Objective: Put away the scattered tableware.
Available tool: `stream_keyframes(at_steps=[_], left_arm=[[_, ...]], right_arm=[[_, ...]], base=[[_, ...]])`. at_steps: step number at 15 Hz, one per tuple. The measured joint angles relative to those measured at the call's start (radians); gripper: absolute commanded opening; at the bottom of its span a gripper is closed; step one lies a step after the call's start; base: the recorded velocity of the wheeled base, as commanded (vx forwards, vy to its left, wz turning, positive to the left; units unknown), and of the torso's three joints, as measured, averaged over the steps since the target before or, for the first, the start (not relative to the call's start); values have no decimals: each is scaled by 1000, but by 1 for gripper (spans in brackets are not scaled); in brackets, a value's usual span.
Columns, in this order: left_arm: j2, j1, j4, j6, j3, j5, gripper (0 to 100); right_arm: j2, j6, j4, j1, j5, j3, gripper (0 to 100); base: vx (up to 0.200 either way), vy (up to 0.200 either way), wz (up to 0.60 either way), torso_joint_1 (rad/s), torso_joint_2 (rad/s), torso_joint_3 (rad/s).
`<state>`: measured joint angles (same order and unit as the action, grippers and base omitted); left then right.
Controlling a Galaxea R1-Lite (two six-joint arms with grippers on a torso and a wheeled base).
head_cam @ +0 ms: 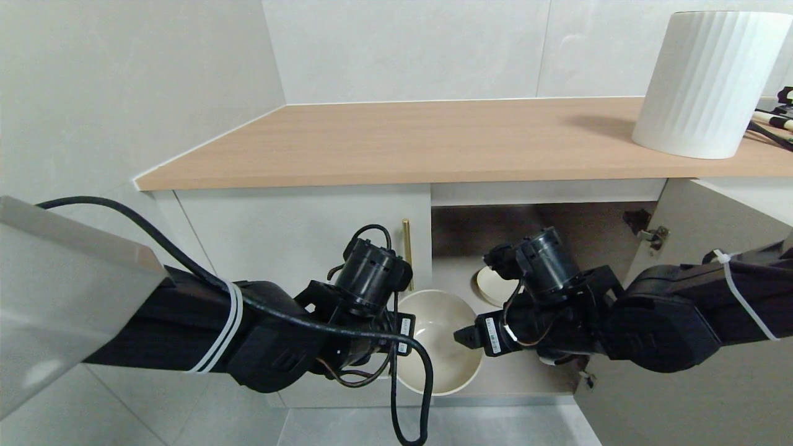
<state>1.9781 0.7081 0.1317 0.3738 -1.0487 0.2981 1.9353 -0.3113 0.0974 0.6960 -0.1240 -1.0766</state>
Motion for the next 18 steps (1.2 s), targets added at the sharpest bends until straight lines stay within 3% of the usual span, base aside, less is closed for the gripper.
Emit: stream_keyframes(at_steps=[1, 12, 13, 18], left_arm=[[-1, 0, 0, 0, 0, 0, 0], [11, 0, 0, 0, 0, -2, 0], [11, 0, 0, 0, 0, -2, 100], [6, -1, 1, 33, -2, 0, 100]], right_arm=[[4, -1, 0, 0, 0, 0, 0], [8, -3, 0, 15, -13, 2, 0], [8, -3, 0, 16, -13, 4, 0], [2, -1, -5, 15, -30, 14, 0]], base=[[0, 0, 0, 0, 0, 0], [0, 0, 0, 0, 0, 0], [0, 0, 0, 0, 0, 0], [0, 0, 0, 0, 0, 0]])
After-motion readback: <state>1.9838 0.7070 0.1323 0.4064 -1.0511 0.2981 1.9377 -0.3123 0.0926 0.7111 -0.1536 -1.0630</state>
